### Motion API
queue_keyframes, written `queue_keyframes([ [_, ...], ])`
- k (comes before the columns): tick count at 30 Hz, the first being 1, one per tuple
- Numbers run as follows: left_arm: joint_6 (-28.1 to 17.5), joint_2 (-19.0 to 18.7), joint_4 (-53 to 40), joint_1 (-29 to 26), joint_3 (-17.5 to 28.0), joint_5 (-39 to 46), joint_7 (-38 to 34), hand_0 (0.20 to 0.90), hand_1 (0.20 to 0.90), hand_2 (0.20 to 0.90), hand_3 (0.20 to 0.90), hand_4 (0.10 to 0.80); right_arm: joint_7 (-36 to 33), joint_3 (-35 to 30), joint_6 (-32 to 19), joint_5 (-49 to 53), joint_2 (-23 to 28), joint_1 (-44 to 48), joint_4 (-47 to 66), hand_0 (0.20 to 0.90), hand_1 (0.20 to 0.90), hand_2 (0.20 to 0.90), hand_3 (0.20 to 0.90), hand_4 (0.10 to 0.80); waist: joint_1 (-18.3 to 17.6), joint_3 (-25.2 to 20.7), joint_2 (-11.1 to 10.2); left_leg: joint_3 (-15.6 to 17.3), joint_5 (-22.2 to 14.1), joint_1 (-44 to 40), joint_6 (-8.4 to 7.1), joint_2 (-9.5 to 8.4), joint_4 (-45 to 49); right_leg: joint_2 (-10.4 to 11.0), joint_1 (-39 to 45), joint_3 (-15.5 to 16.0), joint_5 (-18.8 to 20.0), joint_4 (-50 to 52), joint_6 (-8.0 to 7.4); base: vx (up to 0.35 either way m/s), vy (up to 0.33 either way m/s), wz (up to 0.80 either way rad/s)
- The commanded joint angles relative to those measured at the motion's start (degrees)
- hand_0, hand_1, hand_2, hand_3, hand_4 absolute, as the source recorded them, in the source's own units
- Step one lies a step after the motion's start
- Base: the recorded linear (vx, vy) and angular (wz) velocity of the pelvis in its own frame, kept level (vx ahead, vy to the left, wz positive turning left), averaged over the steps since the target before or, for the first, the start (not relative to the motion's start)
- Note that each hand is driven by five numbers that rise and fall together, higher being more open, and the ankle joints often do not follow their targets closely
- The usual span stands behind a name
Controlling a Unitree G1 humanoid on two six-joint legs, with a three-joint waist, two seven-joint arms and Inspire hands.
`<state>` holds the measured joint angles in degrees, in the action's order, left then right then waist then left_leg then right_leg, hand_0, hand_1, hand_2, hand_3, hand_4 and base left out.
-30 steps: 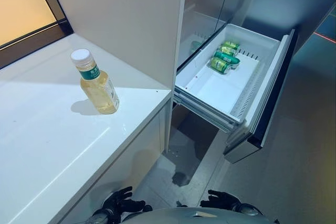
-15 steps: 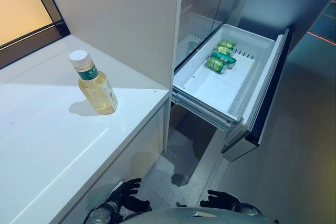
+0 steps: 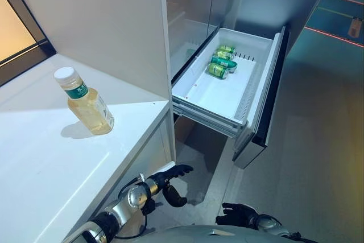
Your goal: Put drinks into fridge and close the fridge
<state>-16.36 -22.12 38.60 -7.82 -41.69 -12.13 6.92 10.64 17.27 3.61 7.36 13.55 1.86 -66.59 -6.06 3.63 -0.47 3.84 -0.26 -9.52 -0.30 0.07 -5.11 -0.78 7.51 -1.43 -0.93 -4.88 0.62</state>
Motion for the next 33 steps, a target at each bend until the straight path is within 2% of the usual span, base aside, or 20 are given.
queue_keyframes([
  [1,-8.3,-0.6,-5.6,-4.9,-1.8,-4.8,-3.5,0.9,0.9,0.9,0.9,0.8,1.3,3.5,-0.1,-1.8,2.4,-1.5,-0.8,0.9,0.9,0.9,0.9,0.8,0.4,0.1,0.7,-1.2,-3.8,2.7,1.93,-2.03,0.1,0.4,-3.5,2.3,-0.8,3.0,-5.84,0.0,0.0,0.0],
  [5,-8.9,-6.1,-19.7,-5.5,-0.9,-0.9,-0.1,0.9,0.9,0.9,0.9,0.8,0.1,2.6,1.5,-1.7,2.4,-2.4,1.8,0.9,0.9,0.9,0.9,0.8,1.0,0.6,1.2,-2.3,-3.6,2.9,2.13,-2.34,0.1,0.6,-3.3,2.7,-0.7,2.8,-5.8,0.0,0.0,0.0],
  [6,-8.6,-6.5,-20.8,-5.6,-0.7,-0.2,0.5,0.9,0.9,0.9,0.9,0.8,0.0,2.6,1.7,-1.7,2.4,-2.5,1.9,0.9,0.9,0.9,0.9,0.8,1.0,0.6,1.2,-2.3,-3.6,2.9,2.15,-2.36,0.1,0.6,-3.2,2.7,-0.7,2.7,-5.79,0.0,0.0,0.0],
  [9,-9.4,-9.5,-31.6,-6.2,2.2,6.8,5.6,0.9,0.9,0.9,0.9,0.8,-0.9,2.3,2.3,-1.0,2.3,-3.4,3.2,0.9,0.9,0.9,0.9,0.8,1.7,0.4,1.3,-3.0,-2.9,3.4,2.21,-2.5,0.1,0.8,-3.4,3.2,-0.1,2.5,-5.73,-0.009,-0.003,0.02],
  [14,-9.4,-12.4,-42.2,-6.3,6.4,16.9,9.9,0.9,0.9,0.9,0.9,0.8,-1.6,2.4,2.5,0.0,2.0,-4.3,4.0,0.9,0.9,0.9,0.9,0.8,2.5,0.0,1.2,-4.0,-3.4,3.3,2.29,-2.58,0.1,1.0,-2.6,3.6,-0.4,1.9,-5.72,0.002,-0.012,0.04],
  [23,-11.2,-14.5,-51.8,-5.7,12.0,29.6,13.8,0.9,0.9,0.9,0.9,0.8,-1.9,2.5,2.2,1.4,2.0,-4.6,4.0,0.9,0.9,0.9,0.9,0.8,3.6,-0.4,0.8,-5.1,-3.2,3.6,2.28,-2.73,0.1,1.2,-2.3,4.1,-0.2,1.5,-5.4,0.0,0.0,0.0],
  [24,-11.5,-14.5,-52.7,-5.6,13.1,33.7,15.0,0.9,0.9,0.9,0.9,0.8,-1.8,2.3,2.0,1.5,2.1,-4.7,3.9,0.9,0.9,0.9,0.9,0.8,3.8,-0.5,0.7,-5.2,-3.1,3.6,2.25,-2.75,0.1,1.3,-2.2,4.2,-0.1,1.4,-5.37,0.0,0.0,0.0],
  [29,-10.8,-12.8,-56.1,-5.7,17.6,44.3,17.3,0.9,0.9,0.9,0.9,0.8,-1.4,2.1,1.5,2.4,2.1,-4.5,3.2,0.9,0.9,0.9,0.9,0.8,4.5,-0.7,0.3,-5.8,-3.1,3.7,2.13,-2.83,0.1,1.3,-2.0,4.4,-0.1,1.2,-5.03,-0.001,-0.003,0.01],
  [33,-11.6,-10.9,-56.1,-5.8,19.9,48.5,18.4,0.9,0.9,0.9,0.9,0.8,-1.2,1.8,1.0,2.6,2.0,-4.1,2.3,0.9,0.9,0.9,0.9,0.8,4.9,-0.8,0.1,-6.2,-3.1,3.7,2.07,-2.89,0.1,1.3,-2.0,4.5,-0.1,1.2,-4.79,-0.006,-0.013,0.05],
])
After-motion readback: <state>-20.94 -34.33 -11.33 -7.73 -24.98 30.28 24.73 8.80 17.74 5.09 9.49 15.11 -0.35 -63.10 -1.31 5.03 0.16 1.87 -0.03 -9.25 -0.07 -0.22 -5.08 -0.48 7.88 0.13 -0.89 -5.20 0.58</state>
